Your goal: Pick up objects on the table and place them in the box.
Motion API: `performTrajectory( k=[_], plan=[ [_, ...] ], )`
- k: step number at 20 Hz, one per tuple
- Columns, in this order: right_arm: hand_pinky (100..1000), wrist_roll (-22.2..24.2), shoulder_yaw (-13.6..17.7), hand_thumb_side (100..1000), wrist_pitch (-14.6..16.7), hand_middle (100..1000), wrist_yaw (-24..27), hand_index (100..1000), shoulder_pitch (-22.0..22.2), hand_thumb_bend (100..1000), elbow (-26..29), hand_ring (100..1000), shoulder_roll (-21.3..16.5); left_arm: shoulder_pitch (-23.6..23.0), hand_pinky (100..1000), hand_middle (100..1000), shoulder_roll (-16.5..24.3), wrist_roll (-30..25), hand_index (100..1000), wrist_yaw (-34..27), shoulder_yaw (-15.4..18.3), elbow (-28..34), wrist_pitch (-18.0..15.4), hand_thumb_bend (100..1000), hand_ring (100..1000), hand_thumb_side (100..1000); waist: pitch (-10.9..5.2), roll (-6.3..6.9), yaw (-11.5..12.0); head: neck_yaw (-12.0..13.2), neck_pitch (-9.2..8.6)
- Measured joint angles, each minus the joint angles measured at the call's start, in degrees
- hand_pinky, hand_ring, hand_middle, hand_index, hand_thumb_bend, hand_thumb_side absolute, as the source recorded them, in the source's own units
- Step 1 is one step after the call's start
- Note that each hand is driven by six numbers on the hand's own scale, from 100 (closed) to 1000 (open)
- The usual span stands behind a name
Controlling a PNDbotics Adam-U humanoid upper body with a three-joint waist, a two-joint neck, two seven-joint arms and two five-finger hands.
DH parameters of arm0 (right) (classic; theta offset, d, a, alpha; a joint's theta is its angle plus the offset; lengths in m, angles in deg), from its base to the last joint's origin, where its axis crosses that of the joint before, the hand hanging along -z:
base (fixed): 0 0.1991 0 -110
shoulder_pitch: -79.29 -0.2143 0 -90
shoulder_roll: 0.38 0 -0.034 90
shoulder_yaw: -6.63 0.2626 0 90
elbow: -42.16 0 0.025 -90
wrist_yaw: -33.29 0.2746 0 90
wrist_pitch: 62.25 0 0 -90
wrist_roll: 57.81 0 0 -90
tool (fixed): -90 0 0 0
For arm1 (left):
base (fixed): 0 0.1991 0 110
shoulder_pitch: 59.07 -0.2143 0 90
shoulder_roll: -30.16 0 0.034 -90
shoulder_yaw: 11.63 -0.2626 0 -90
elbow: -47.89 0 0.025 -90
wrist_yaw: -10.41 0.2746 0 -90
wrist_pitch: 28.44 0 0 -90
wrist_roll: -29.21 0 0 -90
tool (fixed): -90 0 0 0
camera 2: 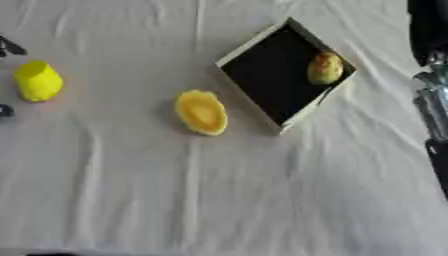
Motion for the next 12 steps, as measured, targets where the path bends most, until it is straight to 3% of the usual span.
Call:
performTrajectory(
  k=[12],
  plan=[
    [883,0.24,-0.19,751,-0.23,766,0.18,858,-0.50,100,0.00,864,0.49,5.16,882,833,-5.26,0.81,922,1.23,1.07,-6.49,-0.41,569,862,120,0.93,0.08,-0.80,0.53,-0.30]
  ],
)
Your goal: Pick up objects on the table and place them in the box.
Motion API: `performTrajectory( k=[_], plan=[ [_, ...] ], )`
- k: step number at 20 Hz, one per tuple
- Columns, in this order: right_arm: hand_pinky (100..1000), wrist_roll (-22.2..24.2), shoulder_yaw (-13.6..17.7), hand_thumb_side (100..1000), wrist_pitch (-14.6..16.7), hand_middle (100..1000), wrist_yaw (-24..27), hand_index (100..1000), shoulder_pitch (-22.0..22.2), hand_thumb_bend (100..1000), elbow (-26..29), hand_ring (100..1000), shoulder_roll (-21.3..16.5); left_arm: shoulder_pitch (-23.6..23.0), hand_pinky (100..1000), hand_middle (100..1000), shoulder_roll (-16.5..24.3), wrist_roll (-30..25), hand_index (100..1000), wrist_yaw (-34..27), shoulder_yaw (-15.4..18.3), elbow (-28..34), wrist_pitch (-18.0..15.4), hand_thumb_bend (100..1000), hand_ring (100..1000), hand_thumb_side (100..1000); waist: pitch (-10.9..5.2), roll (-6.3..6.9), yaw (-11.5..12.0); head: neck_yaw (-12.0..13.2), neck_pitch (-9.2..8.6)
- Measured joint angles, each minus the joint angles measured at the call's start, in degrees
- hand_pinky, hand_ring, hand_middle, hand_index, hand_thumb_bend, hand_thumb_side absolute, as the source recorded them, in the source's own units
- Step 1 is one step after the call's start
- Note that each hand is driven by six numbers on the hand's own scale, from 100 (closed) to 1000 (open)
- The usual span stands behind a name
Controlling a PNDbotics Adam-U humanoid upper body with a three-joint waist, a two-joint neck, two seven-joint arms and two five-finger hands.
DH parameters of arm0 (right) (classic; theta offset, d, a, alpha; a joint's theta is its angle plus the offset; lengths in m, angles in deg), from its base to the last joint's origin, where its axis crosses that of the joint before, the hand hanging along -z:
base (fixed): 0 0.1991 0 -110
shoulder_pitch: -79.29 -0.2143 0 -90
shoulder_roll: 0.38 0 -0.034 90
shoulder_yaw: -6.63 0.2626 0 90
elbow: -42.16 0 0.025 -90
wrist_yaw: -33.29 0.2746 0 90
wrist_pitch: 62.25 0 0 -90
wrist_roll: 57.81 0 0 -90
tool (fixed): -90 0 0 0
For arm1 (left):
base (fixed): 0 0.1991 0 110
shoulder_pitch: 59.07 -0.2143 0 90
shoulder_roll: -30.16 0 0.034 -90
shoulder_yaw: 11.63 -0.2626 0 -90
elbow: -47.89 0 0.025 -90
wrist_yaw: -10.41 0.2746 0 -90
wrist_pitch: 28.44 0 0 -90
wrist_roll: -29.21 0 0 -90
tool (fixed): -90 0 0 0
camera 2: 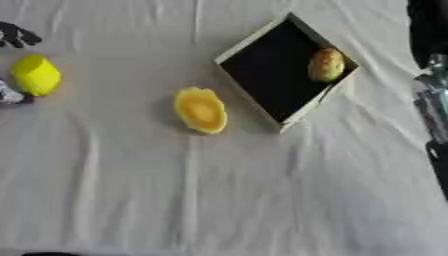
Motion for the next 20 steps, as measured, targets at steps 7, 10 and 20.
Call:
performTrajectory(
  k=[7,10,20],
  plan=[
    [883,-0.03,-0.01,753,-0.03,766,0.37,858,0.01,100,0.00,865,0.17,1.07,848,799,-1.62,-1.96,875,2.43,0.09,-2.42,-0.55,518,832,112,0.34,0.28,-0.41,0.16,-0.20],
    [884,-0.08,-0.01,753,-0.06,766,0.39,858,0.04,100,0.00,865,0.42,1.22,833,782,-1.62,-2.47,858,4.97,-0.02,-2.32,-0.41,503,813,136,0.34,0.46,-0.39,0.18,-0.20],
    [885,-0.11,-0.01,754,-0.19,766,0.55,858,0.53,100,0.00,866,0.50,1.32,881,843,-1.21,-2.89,921,11.38,0.09,0.11,0.24,635,866,185,0.33,0.45,-0.02,0.22,-0.20]
  ],
)
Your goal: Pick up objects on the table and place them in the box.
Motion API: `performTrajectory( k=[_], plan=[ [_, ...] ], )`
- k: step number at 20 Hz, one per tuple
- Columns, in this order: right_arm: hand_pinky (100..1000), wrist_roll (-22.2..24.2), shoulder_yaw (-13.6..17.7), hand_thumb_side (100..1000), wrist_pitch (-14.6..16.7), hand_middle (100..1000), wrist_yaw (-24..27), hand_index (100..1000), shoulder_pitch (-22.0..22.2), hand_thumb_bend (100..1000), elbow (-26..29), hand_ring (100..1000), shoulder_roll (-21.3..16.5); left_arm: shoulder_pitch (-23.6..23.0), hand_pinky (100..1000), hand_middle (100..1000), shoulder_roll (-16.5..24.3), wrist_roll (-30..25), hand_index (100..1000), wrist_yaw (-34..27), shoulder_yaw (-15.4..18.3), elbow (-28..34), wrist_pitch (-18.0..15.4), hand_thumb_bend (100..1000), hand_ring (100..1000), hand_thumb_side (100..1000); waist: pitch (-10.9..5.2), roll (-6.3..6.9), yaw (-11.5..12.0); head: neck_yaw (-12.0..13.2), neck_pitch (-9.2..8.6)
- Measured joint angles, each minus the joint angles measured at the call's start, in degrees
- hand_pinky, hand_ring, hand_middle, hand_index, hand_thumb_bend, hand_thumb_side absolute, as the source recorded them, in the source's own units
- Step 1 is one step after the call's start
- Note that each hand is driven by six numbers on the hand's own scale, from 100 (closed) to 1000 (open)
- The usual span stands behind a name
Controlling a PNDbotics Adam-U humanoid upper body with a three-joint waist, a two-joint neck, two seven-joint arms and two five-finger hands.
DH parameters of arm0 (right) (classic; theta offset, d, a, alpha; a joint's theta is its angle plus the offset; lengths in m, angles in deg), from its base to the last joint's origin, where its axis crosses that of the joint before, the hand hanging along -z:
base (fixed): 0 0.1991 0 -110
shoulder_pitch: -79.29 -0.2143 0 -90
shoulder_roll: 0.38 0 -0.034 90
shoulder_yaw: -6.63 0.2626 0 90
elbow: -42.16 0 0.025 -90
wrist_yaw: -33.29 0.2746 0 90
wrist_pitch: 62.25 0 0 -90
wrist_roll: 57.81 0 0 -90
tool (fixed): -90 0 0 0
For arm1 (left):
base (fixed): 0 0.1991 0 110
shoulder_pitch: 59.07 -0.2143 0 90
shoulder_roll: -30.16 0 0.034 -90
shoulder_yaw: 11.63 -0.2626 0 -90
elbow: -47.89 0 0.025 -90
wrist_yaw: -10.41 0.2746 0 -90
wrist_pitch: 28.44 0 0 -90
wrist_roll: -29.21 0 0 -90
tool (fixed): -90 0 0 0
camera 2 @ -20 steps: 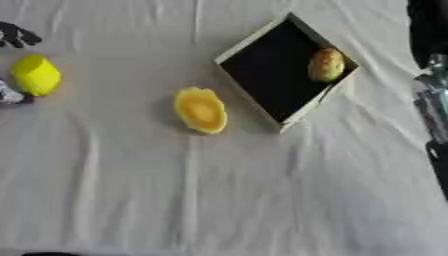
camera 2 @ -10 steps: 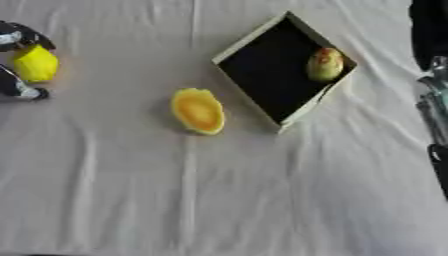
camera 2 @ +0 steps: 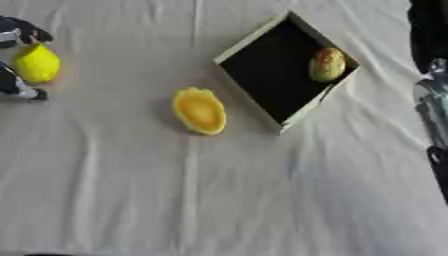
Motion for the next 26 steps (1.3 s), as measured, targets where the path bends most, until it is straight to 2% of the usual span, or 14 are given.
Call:
performTrajectory(
  k=[6,9,10,11,13,16,19,23,26],
  plan=[
    [885,0.05,0.00,752,-0.05,766,0.03,859,0.01,100,0.00,867,0.00,0.00,845,796,0.50,-0.99,873,1.28,0.47,0.18,1.95,575,832,177,-0.05,0.00,0.03,0.15,0.00],
    [885,0.05,0.00,751,-0.03,766,0.08,860,0.01,100,0.00,867,0.01,0.00,780,683,0.50,-1.23,770,1.18,0.57,-0.06,2.34,483,745,145,-0.05,-0.02,-0.02,0.20,0.00],
    [885,0.05,0.00,751,-0.01,766,0.09,860,0.01,100,0.00,867,0.04,0.00,750,636,0.50,-1.25,721,1.15,0.57,-0.08,2.38,425,709,102,-0.05,-0.04,-0.05,0.21,0.00],
    [885,0.03,0.00,751,0.03,766,0.10,860,0.01,100,0.00,867,0.09,0.00,725,596,0.49,-1.25,651,1.12,0.56,-0.12,2.38,369,680,100,-0.06,-0.06,-0.06,0.22,0.00],
    [885,0.02,0.00,752,0.09,766,0.18,860,0.01,100,0.00,867,0.23,-0.01,715,575,0.49,-1.30,583,1.01,0.54,-0.24,2.28,373,667,100,-0.06,-0.07,-0.08,0.22,0.00],
    [885,0.02,0.00,751,0.11,766,0.23,860,0.02,100,0.00,867,0.44,-0.08,719,566,0.49,-1.20,571,0.43,0.44,0.57,1.62,365,665,100,-0.06,-0.07,-0.08,0.22,0.01],
    [885,0.01,0.01,748,0.13,766,0.23,860,0.04,100,0.00,867,0.46,-0.32,720,563,0.86,-0.70,571,-1.50,0.34,5.21,1.04,332,663,100,-0.08,-0.10,-0.01,0.21,0.02],
    [885,-0.20,0.08,740,0.33,765,0.23,860,0.17,100,0.00,867,0.46,0.00,719,559,1.95,-0.52,570,-5.73,0.23,16.91,0.96,307,656,100,-0.37,-0.13,0.52,0.13,0.27],
    [885,-0.40,0.40,732,0.54,765,0.23,860,0.18,100,0.00,867,0.46,2.07,717,559,1.81,-1.29,569,-8.18,-0.56,25.81,1.27,295,650,100,-1.08,-0.16,0.88,-0.12,0.49]
  ],
)
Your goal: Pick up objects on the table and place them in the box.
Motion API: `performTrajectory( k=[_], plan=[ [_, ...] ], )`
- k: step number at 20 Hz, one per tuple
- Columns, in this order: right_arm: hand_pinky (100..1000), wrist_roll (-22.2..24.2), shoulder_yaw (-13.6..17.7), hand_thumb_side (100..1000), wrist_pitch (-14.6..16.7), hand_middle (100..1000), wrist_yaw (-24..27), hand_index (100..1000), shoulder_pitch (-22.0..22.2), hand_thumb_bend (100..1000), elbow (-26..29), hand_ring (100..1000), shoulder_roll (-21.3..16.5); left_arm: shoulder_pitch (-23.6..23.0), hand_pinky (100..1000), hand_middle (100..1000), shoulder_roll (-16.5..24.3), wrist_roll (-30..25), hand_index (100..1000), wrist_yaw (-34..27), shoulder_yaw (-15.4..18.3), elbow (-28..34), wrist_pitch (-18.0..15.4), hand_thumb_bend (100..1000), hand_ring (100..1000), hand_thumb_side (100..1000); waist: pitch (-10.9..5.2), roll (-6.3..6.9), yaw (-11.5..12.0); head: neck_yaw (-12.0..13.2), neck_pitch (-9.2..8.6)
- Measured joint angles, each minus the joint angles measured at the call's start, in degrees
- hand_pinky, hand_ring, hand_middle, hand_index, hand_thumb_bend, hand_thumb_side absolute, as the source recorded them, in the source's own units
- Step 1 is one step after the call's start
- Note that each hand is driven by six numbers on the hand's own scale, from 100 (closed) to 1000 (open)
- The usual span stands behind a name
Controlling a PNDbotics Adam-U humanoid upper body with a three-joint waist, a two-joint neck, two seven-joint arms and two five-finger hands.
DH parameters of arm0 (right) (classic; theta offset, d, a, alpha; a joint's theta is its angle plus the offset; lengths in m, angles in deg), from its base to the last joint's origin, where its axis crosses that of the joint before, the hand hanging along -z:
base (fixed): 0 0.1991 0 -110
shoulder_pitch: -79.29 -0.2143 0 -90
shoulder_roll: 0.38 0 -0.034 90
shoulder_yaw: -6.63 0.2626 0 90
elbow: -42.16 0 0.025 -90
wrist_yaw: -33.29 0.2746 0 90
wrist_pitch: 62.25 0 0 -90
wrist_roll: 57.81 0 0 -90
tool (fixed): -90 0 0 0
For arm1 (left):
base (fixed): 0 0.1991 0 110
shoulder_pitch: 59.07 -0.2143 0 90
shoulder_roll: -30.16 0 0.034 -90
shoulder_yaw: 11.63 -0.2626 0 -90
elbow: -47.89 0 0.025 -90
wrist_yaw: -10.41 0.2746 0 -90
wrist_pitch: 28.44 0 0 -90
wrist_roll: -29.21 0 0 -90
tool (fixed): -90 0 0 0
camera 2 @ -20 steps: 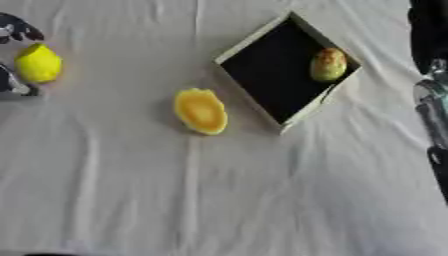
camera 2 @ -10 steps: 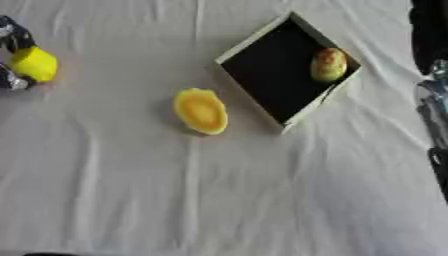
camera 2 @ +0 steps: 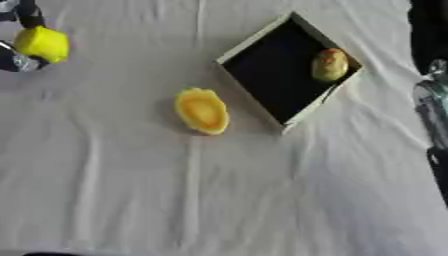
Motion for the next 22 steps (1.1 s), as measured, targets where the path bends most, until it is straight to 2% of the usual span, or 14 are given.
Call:
performTrajectory(
  k=[4,8,11,15,18,22],
  plan=[
    [886,-0.22,0.35,719,0.34,766,-0.02,860,-0.37,100,0.00,867,-0.01,2.63,713,571,-3.79,-1.97,570,-1.42,-2.06,7.65,-0.03,280,645,100,-0.67,-0.41,0.44,-0.70,0.07],
    [886,-0.45,0.75,701,0.91,767,-0.05,861,-1.47,100,0.00,867,-0.01,4.80,713,573,-11.38,-4.37,580,0.46,-4.33,9.02,-0.77,269,644,100,-1.15,-0.72,0.35,-0.95,0.52],
    [886,-0.35,0.96,691,1.78,768,-0.06,861,-2.93,100,0.00,868,-0.01,5.83,713,572,-18.09,-4.54,584,5.15,-4.86,5.61,-1.45,259,643,100,-1.28,-1.20,-0.46,-0.40,0.54],
    [886,0.45,1.00,686,2.75,769,-0.25,862,-5.00,100,0.00,868,-0.01,6.43,713,572,-25.86,-1.18,587,12.73,-4.82,-1.84,-2.88,255,643,100,-1.29,-1.77,-1.54,0.70,0.53],
    [887,1.05,0.83,686,3.17,769,-0.32,862,-6.14,100,0.00,868,0.10,6.60,712,572,-29.80,2.31,595,16.91,-4.64,-7.12,-4.03,252,641,100,-1.29,-2.03,-2.35,1.45,0.46],
    [886,1.91,0.40,688,3.31,769,-0.31,862,-7.63,100,0.00,868,1.02,6.68,712,572,-32.97,6.16,600,19.86,-4.00,-12.41,-4.76,253,642,100,-0.89,-2.36,-3.55,2.53,0.19]
  ],
)
